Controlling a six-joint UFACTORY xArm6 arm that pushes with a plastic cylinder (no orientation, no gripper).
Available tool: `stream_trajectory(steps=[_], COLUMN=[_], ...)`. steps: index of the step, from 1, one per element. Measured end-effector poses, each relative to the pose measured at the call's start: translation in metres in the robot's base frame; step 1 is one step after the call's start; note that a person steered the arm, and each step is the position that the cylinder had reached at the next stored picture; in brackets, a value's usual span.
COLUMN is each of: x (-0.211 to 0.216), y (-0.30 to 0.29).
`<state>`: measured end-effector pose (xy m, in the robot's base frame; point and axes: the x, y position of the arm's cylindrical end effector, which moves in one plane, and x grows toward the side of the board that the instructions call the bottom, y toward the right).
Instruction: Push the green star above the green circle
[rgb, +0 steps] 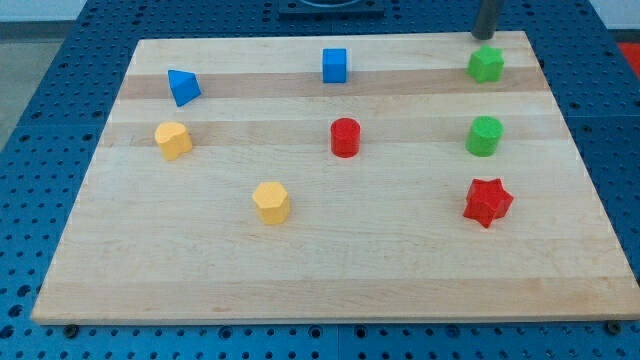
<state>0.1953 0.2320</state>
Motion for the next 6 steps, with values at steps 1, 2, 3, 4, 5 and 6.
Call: stream_trajectory(steps=[1, 2, 3, 4, 5, 6], x=[0.038, 0.089, 0.14, 0.186, 0.222, 0.175], y=[0.0, 0.0, 0.0, -0.005, -0.014, -0.011])
